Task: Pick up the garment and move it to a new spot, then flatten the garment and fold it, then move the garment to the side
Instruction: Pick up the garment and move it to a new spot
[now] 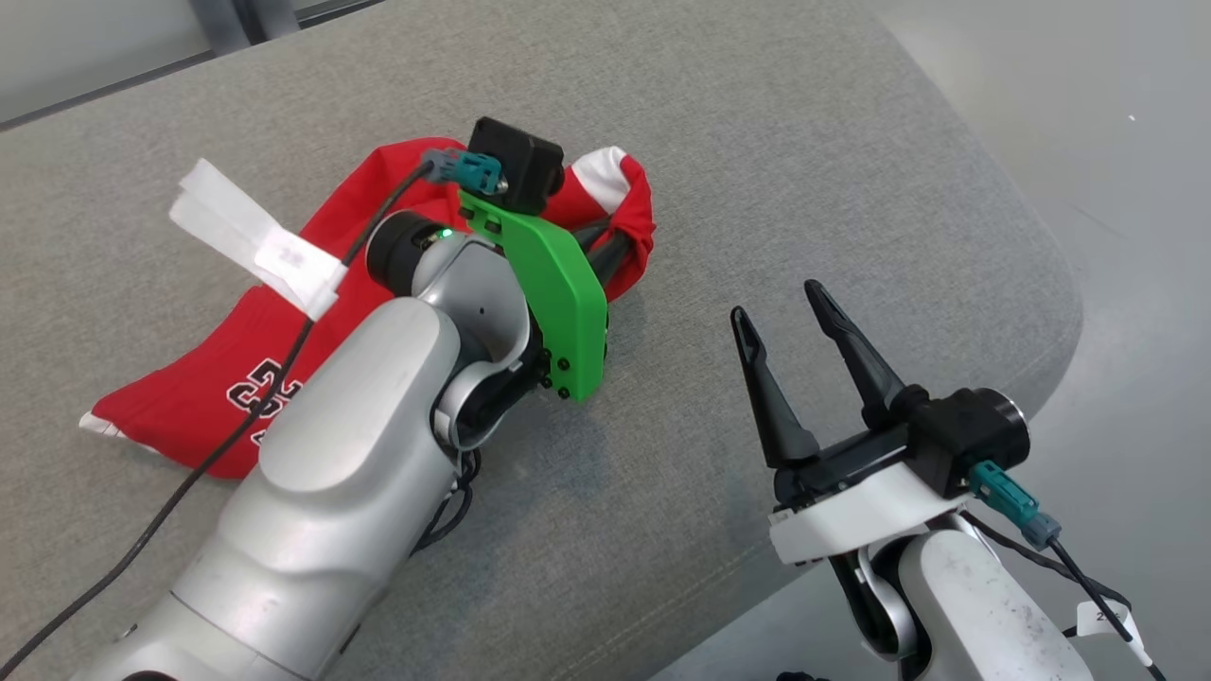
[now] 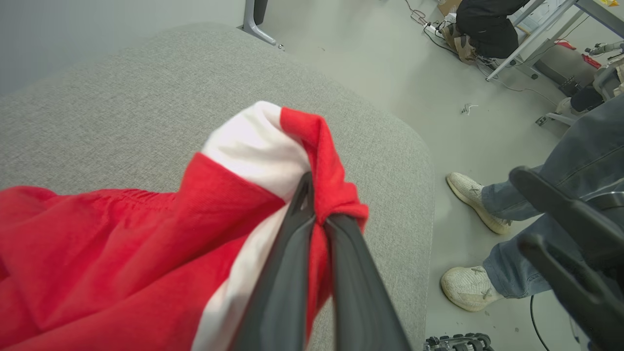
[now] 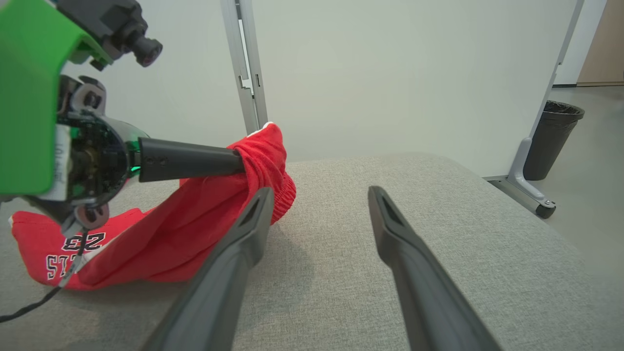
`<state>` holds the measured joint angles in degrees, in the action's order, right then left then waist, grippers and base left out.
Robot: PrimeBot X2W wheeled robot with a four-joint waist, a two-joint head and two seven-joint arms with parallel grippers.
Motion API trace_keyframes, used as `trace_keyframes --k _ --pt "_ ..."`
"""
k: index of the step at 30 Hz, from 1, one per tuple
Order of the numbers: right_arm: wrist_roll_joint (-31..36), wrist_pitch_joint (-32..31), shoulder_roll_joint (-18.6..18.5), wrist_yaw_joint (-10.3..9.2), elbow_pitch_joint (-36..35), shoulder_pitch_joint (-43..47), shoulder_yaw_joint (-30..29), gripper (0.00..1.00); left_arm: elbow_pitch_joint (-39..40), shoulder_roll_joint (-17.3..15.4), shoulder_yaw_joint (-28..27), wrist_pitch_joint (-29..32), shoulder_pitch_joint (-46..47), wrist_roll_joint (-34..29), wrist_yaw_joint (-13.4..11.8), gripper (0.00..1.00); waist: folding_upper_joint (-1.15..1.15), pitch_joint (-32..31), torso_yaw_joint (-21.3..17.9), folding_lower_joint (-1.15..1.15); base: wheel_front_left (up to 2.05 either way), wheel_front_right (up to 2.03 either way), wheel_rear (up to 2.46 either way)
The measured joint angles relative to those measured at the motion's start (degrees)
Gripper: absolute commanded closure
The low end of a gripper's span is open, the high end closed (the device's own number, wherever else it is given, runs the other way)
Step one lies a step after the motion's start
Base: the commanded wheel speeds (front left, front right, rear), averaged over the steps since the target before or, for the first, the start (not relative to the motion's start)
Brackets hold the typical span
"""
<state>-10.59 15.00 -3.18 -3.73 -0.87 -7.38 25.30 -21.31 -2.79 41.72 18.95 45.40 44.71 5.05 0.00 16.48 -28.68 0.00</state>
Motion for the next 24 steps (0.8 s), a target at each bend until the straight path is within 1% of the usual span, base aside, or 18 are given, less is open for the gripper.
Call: trace_keyframes --k 1,2,3,5,6,8,9,10,17,20,24 --pt "0.00 0.01 0.01 -0.07 -0.07 0.00 -0.34 0.00 -0.63 -0.03 0.76 -0.37 -0.24 -0.49 0.00 1.00 0.00 0.06 -0.51 0.00 0.00 0.00 0.00" --pt "0.01 0.01 0.00 -0.42 -0.09 0.01 -0.56 0.00 -1.10 -0.02 1.21 -0.42 -0.79 -0.96 0.00 0.96 0.00 0.12 -0.95 0.00 0.00 0.00 0.00" --pt "0.01 0.00 0.01 -0.43 -0.15 0.04 -0.86 0.00 -1.78 -0.01 1.64 -0.42 -1.29 -1.32 0.03 0.89 0.00 0.18 -1.27 0.00 0.00 0.00 0.00" --pt "0.11 0.00 0.00 -0.57 -0.21 0.32 -1.56 0.00 -3.05 -0.04 2.78 -0.71 -2.22 -2.18 0.05 0.80 0.00 0.33 -1.40 0.00 0.00 0.00 0.00" --pt "0.21 0.01 0.01 -0.92 -0.22 0.53 -1.79 0.00 -3.70 -0.03 3.12 -0.94 -2.55 -2.80 0.05 0.68 0.00 0.37 -1.26 0.00 0.00 0.00 0.00" --pt "0.57 0.00 0.02 -0.92 -0.18 0.98 -2.21 0.00 -4.57 -0.13 3.67 -1.42 -2.77 -3.69 0.05 0.41 0.00 0.37 -0.73 0.00 0.00 0.00 0.00" --pt "0.62 0.01 0.03 -0.92 -0.16 0.98 -2.36 0.00 -4.82 -0.16 4.08 -1.45 -2.77 -4.17 0.05 0.23 0.00 0.35 -0.40 0.00 0.00 0.00 0.00" --pt "0.69 0.01 0.07 -0.92 -0.16 0.98 -2.49 0.00 -5.26 -0.16 4.65 -1.63 -2.77 -4.78 0.07 0.00 0.00 0.32 -0.05 0.00 0.00 0.00 0.00" --pt "1.72 0.00 0.14 -0.92 0.07 0.98 -3.42 0.00 -7.65 -0.52 7.80 -1.62 -3.17 -8.14 0.37 0.00 0.00 -0.08 2.70 0.00 0.00 0.00 0.00" --pt "1.98 0.01 0.14 -0.92 0.05 0.98 -4.23 0.00 -7.47 -0.44 8.05 -2.85 -3.16 -9.77 -0.10 0.00 0.00 -0.32 4.11 0.00 0.00 0.00 0.00" --pt "2.69 0.00 0.14 -0.91 0.05 0.99 -4.69 0.00 -6.64 -0.33 7.20 -5.14 -3.17 -9.76 -1.11 0.00 0.00 -0.64 6.28 0.00 0.00 0.00 0.00"
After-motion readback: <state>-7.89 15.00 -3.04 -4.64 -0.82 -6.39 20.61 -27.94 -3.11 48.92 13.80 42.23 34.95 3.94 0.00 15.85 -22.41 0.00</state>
